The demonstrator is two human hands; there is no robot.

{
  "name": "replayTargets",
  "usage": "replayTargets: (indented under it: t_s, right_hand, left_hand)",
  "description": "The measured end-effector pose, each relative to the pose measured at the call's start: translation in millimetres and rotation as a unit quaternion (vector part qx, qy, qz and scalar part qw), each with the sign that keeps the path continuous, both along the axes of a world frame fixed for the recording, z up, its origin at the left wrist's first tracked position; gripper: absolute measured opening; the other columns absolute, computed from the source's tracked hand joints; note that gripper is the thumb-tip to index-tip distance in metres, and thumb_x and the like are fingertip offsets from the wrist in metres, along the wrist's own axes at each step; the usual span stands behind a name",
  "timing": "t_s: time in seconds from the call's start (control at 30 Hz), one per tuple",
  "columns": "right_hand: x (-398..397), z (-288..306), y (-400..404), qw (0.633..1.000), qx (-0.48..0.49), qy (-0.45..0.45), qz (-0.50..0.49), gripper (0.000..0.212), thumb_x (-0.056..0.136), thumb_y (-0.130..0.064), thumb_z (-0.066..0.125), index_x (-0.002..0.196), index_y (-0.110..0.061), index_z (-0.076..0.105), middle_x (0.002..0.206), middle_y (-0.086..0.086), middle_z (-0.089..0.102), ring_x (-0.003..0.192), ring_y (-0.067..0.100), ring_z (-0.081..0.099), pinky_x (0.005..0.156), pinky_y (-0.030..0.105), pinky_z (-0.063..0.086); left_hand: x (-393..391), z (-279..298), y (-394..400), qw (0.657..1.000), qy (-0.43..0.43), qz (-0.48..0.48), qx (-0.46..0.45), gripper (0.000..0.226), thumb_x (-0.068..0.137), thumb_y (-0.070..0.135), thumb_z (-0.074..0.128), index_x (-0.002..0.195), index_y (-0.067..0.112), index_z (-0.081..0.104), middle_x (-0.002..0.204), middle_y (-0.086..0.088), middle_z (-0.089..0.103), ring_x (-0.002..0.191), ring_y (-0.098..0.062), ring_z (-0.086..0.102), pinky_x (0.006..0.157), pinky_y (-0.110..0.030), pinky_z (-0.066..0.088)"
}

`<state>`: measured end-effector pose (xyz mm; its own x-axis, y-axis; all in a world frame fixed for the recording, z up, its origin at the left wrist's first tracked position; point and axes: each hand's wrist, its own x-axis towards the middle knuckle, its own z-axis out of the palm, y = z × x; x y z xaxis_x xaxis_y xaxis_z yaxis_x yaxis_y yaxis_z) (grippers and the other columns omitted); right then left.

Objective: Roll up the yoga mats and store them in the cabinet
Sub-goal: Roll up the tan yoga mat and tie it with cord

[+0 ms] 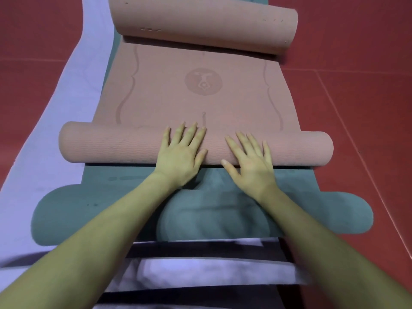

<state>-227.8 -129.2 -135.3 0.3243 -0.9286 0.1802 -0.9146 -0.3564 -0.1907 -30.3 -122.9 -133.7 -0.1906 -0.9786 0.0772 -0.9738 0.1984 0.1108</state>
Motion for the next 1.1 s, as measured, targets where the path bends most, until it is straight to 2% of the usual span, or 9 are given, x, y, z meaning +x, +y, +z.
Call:
replayTargets:
  t_s: [0.1,0.23,0.37,0.43,0.5,0.6,0.7,0.8,1.1]
  right_hand:
    - [-2,10,-23,0.996,0.070,0.050,0.023,0.083,0.079,-0.064,0.053,0.149,-0.037,0.018,0.158,-0.004,0.016,0.145,0.018,0.009,0.115,0.044,-0.002]
    - [3,15,-47,0.991,0.088,0.099,0.025,0.103,0.069,-0.064,0.066,0.150,-0.036,0.008,0.159,-0.003,0.011,0.145,0.018,0.004,0.115,0.046,-0.004]
    - [5,8,-61,0.991,0.068,0.107,0.030,0.101,0.069,-0.065,0.066,0.150,-0.033,0.015,0.157,-0.001,0.017,0.144,0.023,0.010,0.114,0.049,-0.002]
    - [5,4,-62,0.994,0.042,0.095,0.033,0.095,0.070,-0.065,0.065,0.148,-0.031,0.023,0.153,0.000,0.026,0.141,0.025,0.018,0.112,0.049,0.002]
    - [4,-4,-59,0.997,0.009,0.067,0.032,0.087,0.069,-0.062,0.068,0.143,-0.027,0.038,0.145,0.002,0.041,0.134,0.028,0.032,0.108,0.049,0.007]
    - [3,-16,-47,0.997,-0.064,0.030,0.023,0.071,0.068,-0.061,0.062,0.127,-0.023,0.056,0.125,0.003,0.059,0.115,0.030,0.050,0.102,0.046,0.015]
    - [1,-22,-33,0.993,-0.115,0.012,0.025,0.065,0.071,-0.064,0.051,0.121,-0.024,0.058,0.117,0.001,0.063,0.108,0.024,0.048,0.099,0.047,0.021]
    - [-4,-27,-9,0.988,-0.150,0.005,0.031,0.065,0.071,-0.064,0.054,0.122,-0.024,0.058,0.117,-0.001,0.063,0.107,0.023,0.051,0.099,0.048,0.025]
    - [-23,-20,64,0.992,-0.117,0.004,0.037,0.066,0.072,-0.067,0.052,0.125,-0.028,0.050,0.119,-0.002,0.062,0.110,0.020,0.048,0.100,0.048,0.023]
  left_hand:
    - [8,-6,-2,0.996,-0.037,-0.020,-0.081,0.059,0.089,0.046,0.043,0.136,0.012,0.051,0.137,-0.011,0.053,0.124,-0.036,0.050,0.098,-0.059,0.036]
    - [20,-5,-19,0.997,-0.068,-0.027,-0.032,0.090,0.074,0.062,0.064,0.147,0.019,0.035,0.149,-0.007,0.040,0.134,-0.040,0.036,0.102,-0.068,0.022]
    - [25,-3,-34,0.996,-0.087,-0.014,0.008,0.105,0.070,0.065,0.066,0.153,0.024,0.015,0.157,-0.006,0.022,0.143,-0.036,0.019,0.106,-0.067,0.011]
    - [27,-4,-36,0.997,-0.077,-0.021,-0.011,0.103,0.064,0.059,0.075,0.149,0.022,0.030,0.149,-0.010,0.039,0.134,-0.039,0.036,0.103,-0.068,0.019]
    - [31,-11,-36,0.994,-0.064,-0.049,-0.069,0.098,0.056,0.054,0.083,0.138,0.018,0.046,0.130,-0.013,0.057,0.113,-0.040,0.055,0.093,-0.066,0.035]
    - [33,-19,-30,0.983,-0.063,-0.082,-0.149,0.090,0.058,0.053,0.083,0.132,0.018,0.044,0.119,-0.010,0.062,0.097,-0.037,0.060,0.085,-0.054,0.045]
    - [35,-24,-16,0.971,-0.061,-0.097,-0.210,0.083,0.065,0.052,0.080,0.132,0.018,0.045,0.117,-0.008,0.063,0.092,-0.035,0.060,0.081,-0.049,0.045]
    - [36,-28,5,0.961,-0.063,-0.116,-0.243,0.078,0.070,0.055,0.076,0.132,0.019,0.047,0.116,-0.007,0.063,0.091,-0.033,0.059,0.080,-0.045,0.043]
    - [21,-23,79,0.959,-0.043,-0.136,-0.244,0.067,0.081,0.054,0.065,0.134,0.019,0.047,0.111,-0.010,0.064,0.085,-0.032,0.058,0.077,-0.042,0.041]
